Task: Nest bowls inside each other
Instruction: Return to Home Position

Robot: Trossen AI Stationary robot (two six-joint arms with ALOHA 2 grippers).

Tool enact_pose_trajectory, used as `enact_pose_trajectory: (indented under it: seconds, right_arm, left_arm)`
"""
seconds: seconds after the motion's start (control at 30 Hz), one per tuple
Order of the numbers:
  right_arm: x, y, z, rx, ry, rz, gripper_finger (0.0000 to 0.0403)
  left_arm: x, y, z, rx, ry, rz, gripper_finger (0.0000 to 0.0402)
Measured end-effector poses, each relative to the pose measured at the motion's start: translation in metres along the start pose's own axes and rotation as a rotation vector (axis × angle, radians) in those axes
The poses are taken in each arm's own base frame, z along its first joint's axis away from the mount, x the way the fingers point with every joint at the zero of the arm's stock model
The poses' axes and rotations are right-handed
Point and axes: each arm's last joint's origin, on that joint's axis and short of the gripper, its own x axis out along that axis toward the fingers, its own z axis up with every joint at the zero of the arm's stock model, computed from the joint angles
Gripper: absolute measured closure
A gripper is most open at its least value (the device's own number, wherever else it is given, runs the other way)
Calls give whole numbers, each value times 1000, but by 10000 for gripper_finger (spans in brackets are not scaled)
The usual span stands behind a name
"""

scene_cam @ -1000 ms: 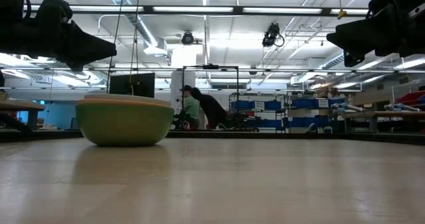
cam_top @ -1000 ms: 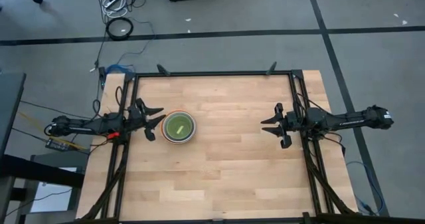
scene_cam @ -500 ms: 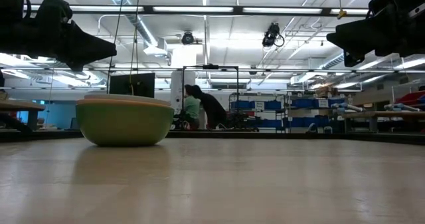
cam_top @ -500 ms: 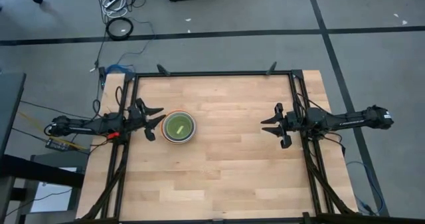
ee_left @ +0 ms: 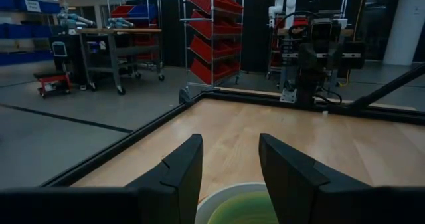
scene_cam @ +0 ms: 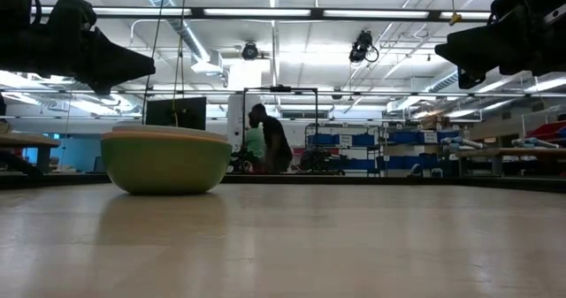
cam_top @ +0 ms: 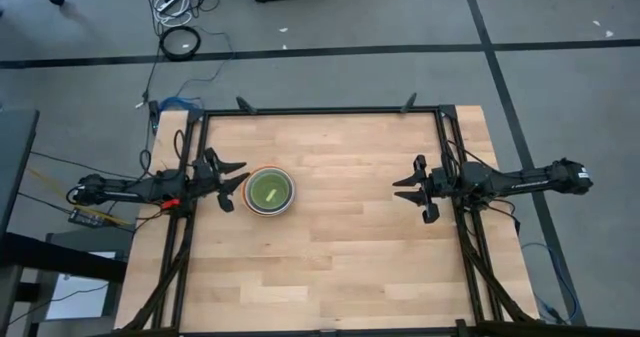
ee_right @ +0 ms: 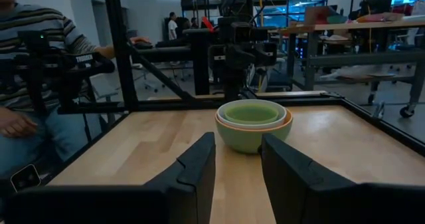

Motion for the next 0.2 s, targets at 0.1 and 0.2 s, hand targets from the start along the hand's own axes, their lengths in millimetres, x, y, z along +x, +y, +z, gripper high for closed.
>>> enact_pose_trajectory:
  seconds: [0.1, 0.2]
  right_arm:
    - [0, 0, 0, 0, 0, 0, 293]
    - [0, 0, 0, 0, 0, 0, 292]
  left_arm:
    - [0, 0, 0, 0, 0, 0, 245]
    - [0, 0, 0, 0, 0, 0, 245]
